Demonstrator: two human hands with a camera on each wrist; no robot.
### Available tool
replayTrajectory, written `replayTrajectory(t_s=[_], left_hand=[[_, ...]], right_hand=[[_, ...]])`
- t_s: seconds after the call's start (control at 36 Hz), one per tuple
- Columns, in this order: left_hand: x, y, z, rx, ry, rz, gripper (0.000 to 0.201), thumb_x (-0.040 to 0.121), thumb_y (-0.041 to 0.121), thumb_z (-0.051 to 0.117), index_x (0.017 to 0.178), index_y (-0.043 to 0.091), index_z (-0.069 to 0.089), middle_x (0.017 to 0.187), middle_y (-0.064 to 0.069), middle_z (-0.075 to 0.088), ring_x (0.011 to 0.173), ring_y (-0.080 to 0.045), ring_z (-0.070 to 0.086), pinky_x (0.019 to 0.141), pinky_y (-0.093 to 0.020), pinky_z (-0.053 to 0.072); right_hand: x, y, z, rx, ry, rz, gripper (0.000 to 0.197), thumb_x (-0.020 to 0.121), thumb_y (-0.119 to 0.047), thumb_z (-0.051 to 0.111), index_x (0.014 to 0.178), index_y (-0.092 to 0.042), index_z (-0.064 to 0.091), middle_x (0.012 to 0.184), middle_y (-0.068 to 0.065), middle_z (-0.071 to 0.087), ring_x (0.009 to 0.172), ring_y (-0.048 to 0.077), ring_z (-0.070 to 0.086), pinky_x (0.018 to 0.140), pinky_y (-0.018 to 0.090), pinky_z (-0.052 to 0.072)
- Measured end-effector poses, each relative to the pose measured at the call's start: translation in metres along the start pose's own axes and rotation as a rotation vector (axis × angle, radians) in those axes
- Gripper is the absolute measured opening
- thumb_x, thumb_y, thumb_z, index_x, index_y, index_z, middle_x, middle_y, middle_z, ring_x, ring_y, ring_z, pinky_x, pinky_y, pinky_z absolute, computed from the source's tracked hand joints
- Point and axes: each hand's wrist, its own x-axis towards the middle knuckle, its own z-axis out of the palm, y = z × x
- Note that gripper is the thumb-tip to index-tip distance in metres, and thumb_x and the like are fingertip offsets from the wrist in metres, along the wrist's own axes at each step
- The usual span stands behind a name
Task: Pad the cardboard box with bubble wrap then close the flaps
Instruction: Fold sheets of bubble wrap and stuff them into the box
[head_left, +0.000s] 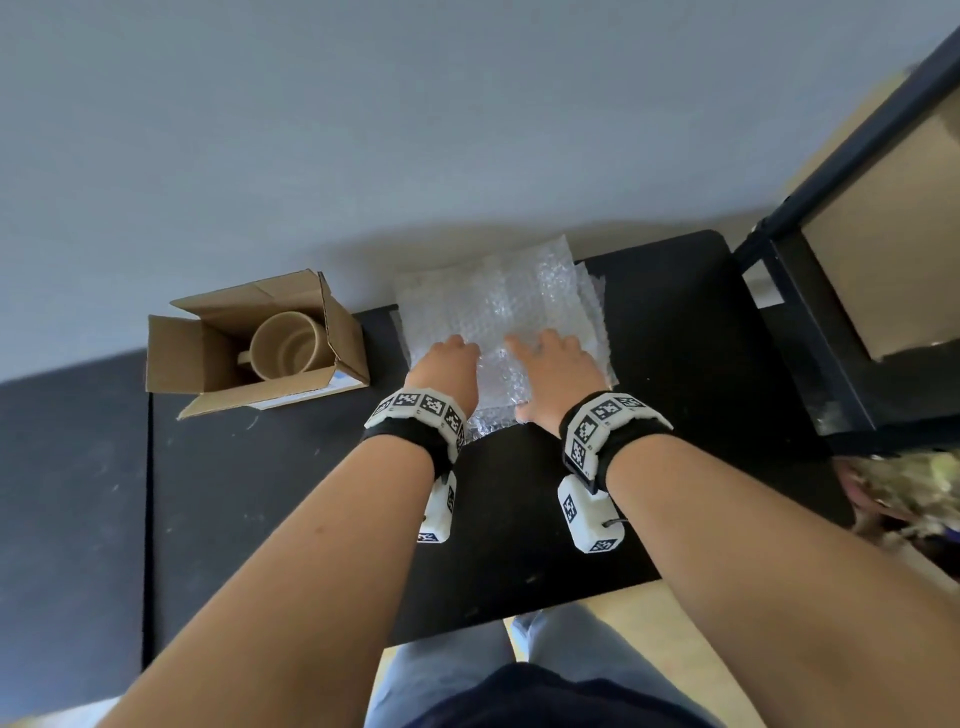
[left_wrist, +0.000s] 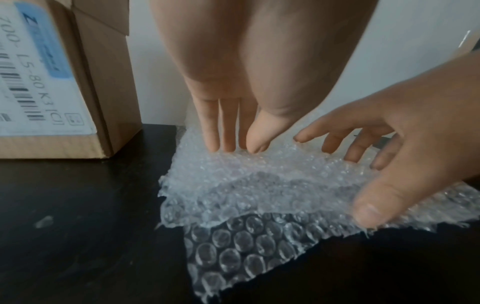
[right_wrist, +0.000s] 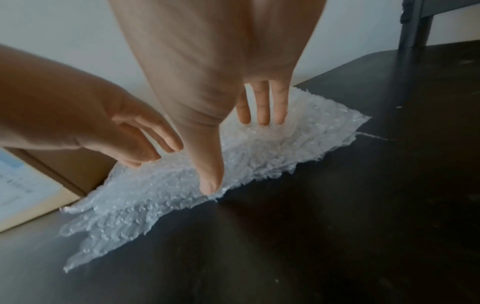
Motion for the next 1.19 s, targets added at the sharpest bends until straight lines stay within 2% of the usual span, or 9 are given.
replayTrajectory(t_s=[0.14,0.31,0.5,0.67,0.78,0.89,0.94,1.08,1.19], left_hand=[[-0.002,-0.002,0.0,-0.015,0.082,-0.008,0.052,0.083,-0.006,0.049,0.132,0.014,0.049,0.13,-0.005,0.048,0.118,-0.026,0.05,0.093,-0.042,0.05],[-0.009,-0.003,-0.012,0.01,0.298,-0.004,0.054,0.085,-0.004,0.044,0.137,0.013,0.044,0.135,-0.006,0.048,0.123,-0.026,0.045,0.1,-0.036,0.039],[-0.02,0.002,-0.045,-0.102,0.544,-0.099,0.059,0.09,-0.001,0.038,0.146,0.013,0.031,0.14,-0.008,0.045,0.128,-0.028,0.041,0.106,-0.037,0.032],[-0.036,0.018,-0.074,-0.31,0.662,-0.19,0.046,0.105,0.03,0.024,0.146,0.012,0.029,0.142,-0.01,0.044,0.13,-0.029,0.04,0.106,-0.041,0.034],[-0.045,0.025,-0.086,-0.39,0.631,-0.252,0.052,0.097,0.008,0.035,0.148,0.012,0.024,0.145,-0.01,0.039,0.133,-0.029,0.035,0.108,-0.04,0.033],[-0.048,0.032,-0.098,-0.517,0.546,-0.291,0.061,0.09,-0.002,0.038,0.148,0.01,0.024,0.147,-0.013,0.036,0.135,-0.03,0.034,0.111,-0.038,0.031],[-0.046,0.035,-0.103,-0.609,0.491,-0.308,0.06,0.09,-0.004,0.035,0.148,0.01,0.025,0.147,-0.012,0.038,0.134,-0.029,0.038,0.11,-0.039,0.034],[-0.049,0.048,-0.114,-0.72,0.462,-0.28,0.055,0.096,0.0,0.036,0.149,0.005,0.024,0.145,-0.018,0.042,0.13,-0.034,0.045,0.107,-0.038,0.038],[-0.047,0.053,-0.119,-0.804,0.481,-0.258,0.054,0.096,0.0,0.037,0.148,0.004,0.025,0.112,-0.01,0.059,0.098,-0.024,0.06,0.083,-0.027,0.047]], right_hand=[[0.001,-0.003,-0.004,0.048,0.024,-0.004,0.066,0.092,-0.023,0.055,0.147,-0.043,0.023,0.128,0.011,0.044,0.114,0.03,0.048,0.088,0.038,0.048],[0.0,0.0,-0.019,0.141,-0.025,0.001,0.034,0.096,-0.009,0.041,0.118,-0.027,0.059,0.117,0.008,0.047,0.099,0.026,0.056,0.083,0.037,0.052],[-0.006,0.008,-0.059,0.416,0.063,0.073,0.032,0.095,0.0,0.038,0.117,-0.008,0.06,0.113,0.012,0.063,0.1,0.028,0.062,0.086,0.033,0.049],[-0.017,0.026,-0.093,0.59,0.257,0.109,0.026,0.095,-0.003,0.039,0.112,-0.001,0.058,0.109,0.015,0.062,0.102,0.031,0.058,0.075,0.031,0.038],[-0.021,0.035,-0.117,0.679,0.348,0.196,0.02,0.097,-0.013,0.038,0.1,-0.005,0.057,0.089,0.012,0.055,0.081,0.031,0.051,0.069,0.031,0.034],[-0.026,0.043,-0.139,0.867,0.394,0.208,0.031,0.093,-0.009,0.036,0.104,-0.002,0.065,0.102,0.017,0.066,0.092,0.031,0.062,0.077,0.035,0.048],[-0.03,0.044,-0.149,0.921,0.392,0.181,0.03,0.092,-0.005,0.036,0.085,-0.004,0.065,0.095,0.014,0.066,0.086,0.026,0.062,0.08,0.034,0.05],[-0.043,0.049,-0.168,1.208,0.397,0.202,0.029,0.085,0.003,0.035,0.081,-0.002,0.063,0.063,0.007,0.059,0.051,0.016,0.054,0.042,0.015,0.044],[-0.05,0.053,-0.175,1.398,0.361,0.225,0.031,0.083,0.008,0.034,0.071,-0.003,0.06,0.06,0.01,0.056,0.05,0.02,0.053,0.039,0.018,0.043]])
